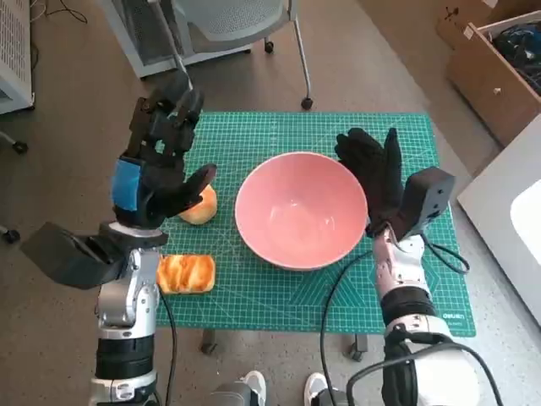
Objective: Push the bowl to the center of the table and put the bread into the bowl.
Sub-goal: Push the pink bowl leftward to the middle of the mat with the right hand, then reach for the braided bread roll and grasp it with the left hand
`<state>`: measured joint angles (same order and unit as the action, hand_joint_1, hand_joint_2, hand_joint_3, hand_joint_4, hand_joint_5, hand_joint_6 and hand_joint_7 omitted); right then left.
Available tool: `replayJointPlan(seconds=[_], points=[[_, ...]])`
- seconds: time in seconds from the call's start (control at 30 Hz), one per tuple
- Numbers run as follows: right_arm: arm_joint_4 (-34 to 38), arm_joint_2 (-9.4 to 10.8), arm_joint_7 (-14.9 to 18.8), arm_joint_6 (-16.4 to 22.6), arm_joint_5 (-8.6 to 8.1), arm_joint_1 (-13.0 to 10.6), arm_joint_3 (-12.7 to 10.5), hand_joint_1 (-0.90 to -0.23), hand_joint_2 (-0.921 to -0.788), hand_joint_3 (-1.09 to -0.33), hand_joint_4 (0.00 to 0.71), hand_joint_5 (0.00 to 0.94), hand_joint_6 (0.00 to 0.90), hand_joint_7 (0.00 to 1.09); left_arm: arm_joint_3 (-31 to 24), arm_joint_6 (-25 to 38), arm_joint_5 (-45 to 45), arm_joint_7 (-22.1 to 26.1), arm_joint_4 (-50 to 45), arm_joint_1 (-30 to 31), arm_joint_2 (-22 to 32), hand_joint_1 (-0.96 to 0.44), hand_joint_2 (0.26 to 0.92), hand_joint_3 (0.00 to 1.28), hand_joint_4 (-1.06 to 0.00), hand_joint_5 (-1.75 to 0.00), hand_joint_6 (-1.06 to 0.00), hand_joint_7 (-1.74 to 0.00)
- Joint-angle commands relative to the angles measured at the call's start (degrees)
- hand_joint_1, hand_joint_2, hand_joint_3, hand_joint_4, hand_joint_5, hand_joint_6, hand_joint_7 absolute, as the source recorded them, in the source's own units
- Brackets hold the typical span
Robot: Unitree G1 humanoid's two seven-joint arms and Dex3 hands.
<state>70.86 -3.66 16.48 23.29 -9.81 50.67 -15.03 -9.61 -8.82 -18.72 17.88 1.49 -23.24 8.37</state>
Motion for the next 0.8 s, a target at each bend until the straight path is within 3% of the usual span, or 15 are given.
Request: replayJointPlan(seconds=[0.03, 0.3, 0.6, 0.8], points=[[-0.5, -1.3, 1.0, -0.5, 0.09, -1.5, -0.1, -0.56, -0.921, -0.912, 0.191, 0.002, 0.052, 0.41, 0.3, -0.6, -0.4, 0.5, 0.2, -0.2, -0.4, -0.43, 0.804, 0.31, 0.0, -0.27, 0.0, -0.61], [-4.5, -3.7, 1.3, 3.5, -1.12, -2.4, -1.5, -0.591, -0.921, -0.868, 0.214, 0.011, 0.058, 0.43, -0.2, -0.1, -1.2, 1.0, 0.2, -0.1, -0.1, -0.43, 0.805, 0.31, 0.0, -0.28, 0.0, -0.6], [-11.8, -4.3, 6.0, 12.1, -6.54, -3.7, -4.8, -0.58, -0.921, -0.818, 0.22, 0.008, 0.069, 0.42, -0.3, -0.6, -0.2, 0.6, -0.5, 0.0, 0.6, -0.42, 0.806, 0.3, 0.0, -0.29, 0.0, -0.6], [-17.5, -4.0, 9.5, 15.8, -8.25, -5.5, -4.1, -0.575, -0.921, -0.81, 0.206, 0.002, 0.053, 0.4, -0.4, -0.9, 0.3, 0.5, -0.4, -0.2, 0.8, -0.42, 0.805, 0.3, 0.0, -0.29, 0.0, -0.61]])
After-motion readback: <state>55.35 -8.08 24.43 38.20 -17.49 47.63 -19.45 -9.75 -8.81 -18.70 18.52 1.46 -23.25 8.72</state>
